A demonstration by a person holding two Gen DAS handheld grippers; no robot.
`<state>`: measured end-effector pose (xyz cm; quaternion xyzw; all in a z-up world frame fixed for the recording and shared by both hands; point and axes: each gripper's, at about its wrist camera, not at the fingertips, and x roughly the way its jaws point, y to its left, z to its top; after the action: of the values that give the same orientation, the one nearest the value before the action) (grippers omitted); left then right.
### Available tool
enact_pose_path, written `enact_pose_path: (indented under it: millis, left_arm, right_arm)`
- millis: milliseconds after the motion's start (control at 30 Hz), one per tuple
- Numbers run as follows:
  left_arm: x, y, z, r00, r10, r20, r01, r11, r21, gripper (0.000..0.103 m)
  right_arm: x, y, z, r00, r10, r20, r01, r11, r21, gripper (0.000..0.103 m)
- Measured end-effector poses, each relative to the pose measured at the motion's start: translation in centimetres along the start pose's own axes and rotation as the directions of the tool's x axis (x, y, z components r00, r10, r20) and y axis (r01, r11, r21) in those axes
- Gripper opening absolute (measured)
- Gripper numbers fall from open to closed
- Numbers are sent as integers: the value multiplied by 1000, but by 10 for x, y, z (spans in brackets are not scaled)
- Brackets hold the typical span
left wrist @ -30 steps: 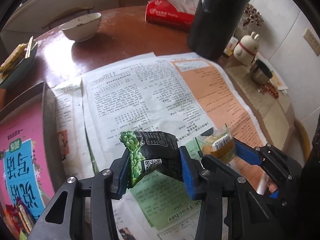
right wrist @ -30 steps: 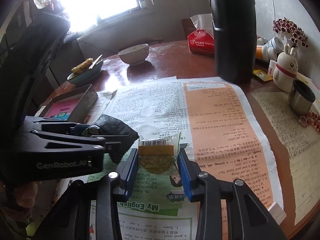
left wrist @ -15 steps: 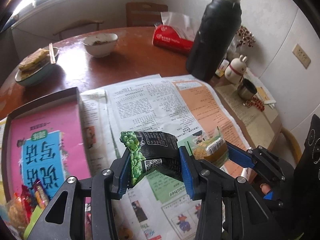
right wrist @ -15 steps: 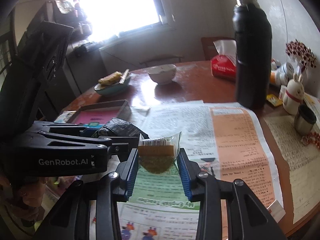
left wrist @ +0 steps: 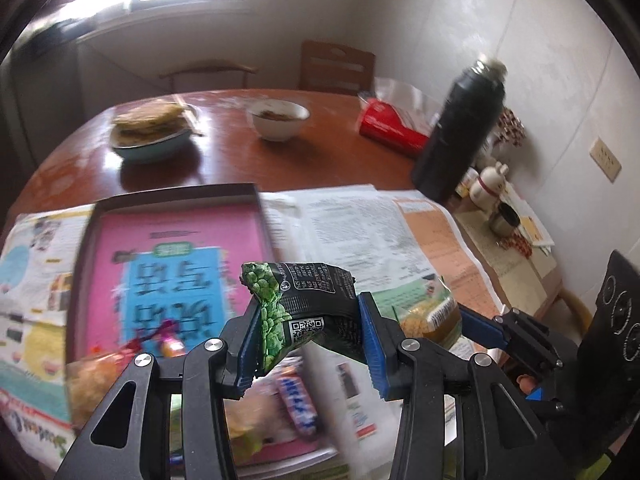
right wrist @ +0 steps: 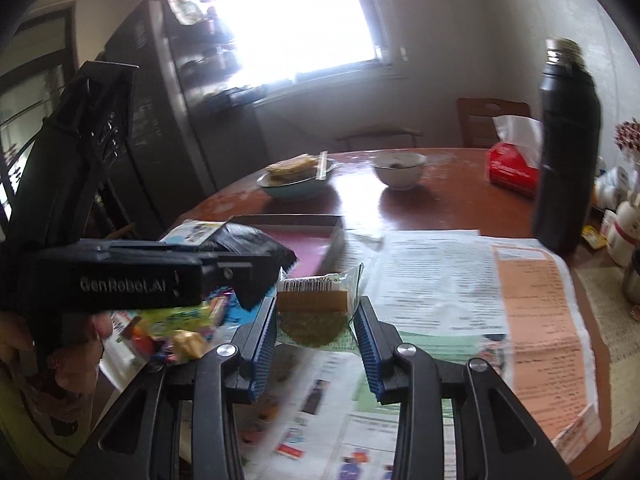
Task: Organize snacks
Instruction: 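Carry the green pea snack bag and cake packet over the pink tray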
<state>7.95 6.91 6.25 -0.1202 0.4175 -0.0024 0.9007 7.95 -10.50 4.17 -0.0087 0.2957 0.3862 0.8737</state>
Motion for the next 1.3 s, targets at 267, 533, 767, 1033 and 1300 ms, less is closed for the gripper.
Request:
enact_pose_path:
  millis: [267,533,767,1033,1300]
  left_arm:
    - [-47,62,-19,994,85,61,-80,993,-85,46]
    - [-70,101,-49,988,140,65,-130,981,-143,46]
    - [-70,118,-69,984,173,46,-163,972,-167,46]
    - [-61,124,-79,986,163,23,-157,973,-167,46]
    - [-43,119,-72,988,153,1,-151,979,-139,46]
  right_arm:
    - [6,32,2,998,57,-9,-57,998,-38,39]
    - [20,60,0,995,97,-39,-100,992,-71,39]
    - [32,90,-10,988,128,-85,-139,982,-130,39]
    - [53,128,-29,973,164,-165,-196,959,-205,39]
    - [71,142,-41,972,133,-193,-180,950,-254,39]
